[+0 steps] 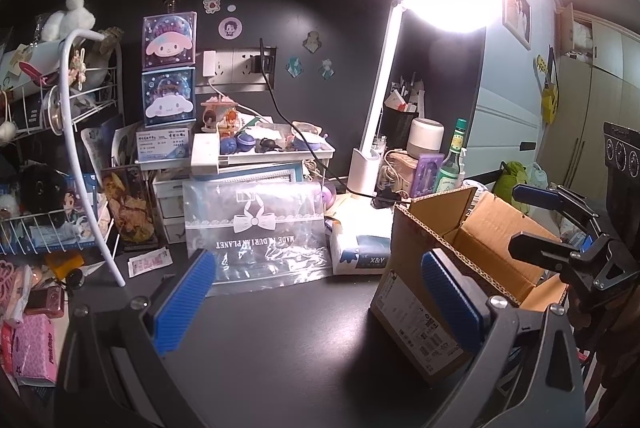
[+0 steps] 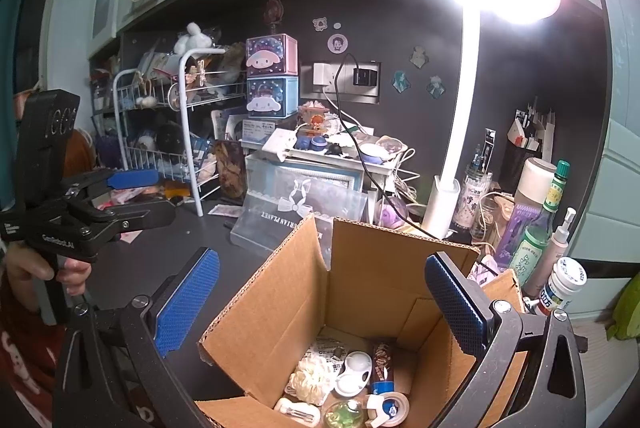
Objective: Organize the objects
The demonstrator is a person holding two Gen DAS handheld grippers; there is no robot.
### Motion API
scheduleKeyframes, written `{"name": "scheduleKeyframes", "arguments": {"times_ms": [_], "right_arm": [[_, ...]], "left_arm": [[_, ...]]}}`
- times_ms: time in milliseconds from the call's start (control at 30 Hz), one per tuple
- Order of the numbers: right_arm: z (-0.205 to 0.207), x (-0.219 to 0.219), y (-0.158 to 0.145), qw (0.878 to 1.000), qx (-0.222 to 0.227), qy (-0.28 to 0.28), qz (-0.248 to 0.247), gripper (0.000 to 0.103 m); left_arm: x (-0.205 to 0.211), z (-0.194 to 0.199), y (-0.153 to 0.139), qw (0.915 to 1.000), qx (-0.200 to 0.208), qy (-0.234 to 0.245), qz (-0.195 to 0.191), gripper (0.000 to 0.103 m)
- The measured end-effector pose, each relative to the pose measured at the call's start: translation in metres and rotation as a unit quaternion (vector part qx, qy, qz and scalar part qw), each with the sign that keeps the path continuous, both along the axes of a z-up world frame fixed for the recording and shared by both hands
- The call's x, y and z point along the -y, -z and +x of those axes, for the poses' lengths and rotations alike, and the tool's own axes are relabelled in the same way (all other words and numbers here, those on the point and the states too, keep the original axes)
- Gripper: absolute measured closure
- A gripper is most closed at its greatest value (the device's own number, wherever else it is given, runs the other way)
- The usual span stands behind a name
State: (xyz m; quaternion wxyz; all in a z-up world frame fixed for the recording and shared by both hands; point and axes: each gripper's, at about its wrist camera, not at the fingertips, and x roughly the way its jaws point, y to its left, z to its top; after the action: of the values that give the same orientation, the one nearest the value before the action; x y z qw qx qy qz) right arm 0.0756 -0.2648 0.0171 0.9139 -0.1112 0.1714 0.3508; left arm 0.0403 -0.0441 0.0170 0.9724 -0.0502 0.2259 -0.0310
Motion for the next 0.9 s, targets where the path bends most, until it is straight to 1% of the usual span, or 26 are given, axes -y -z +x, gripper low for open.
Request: {"name": "scheduleKeyframes", "arguments": {"times_ms": [900], "right_arm": [[0.0017,0.0003,-0.0001,1.0,0.0,-0.002,-0.003,0.0]], "left_arm": [[-0.003,0.0032,0.0041,0.9999,-0.01,-0.006,-0.003,0.001]]}}
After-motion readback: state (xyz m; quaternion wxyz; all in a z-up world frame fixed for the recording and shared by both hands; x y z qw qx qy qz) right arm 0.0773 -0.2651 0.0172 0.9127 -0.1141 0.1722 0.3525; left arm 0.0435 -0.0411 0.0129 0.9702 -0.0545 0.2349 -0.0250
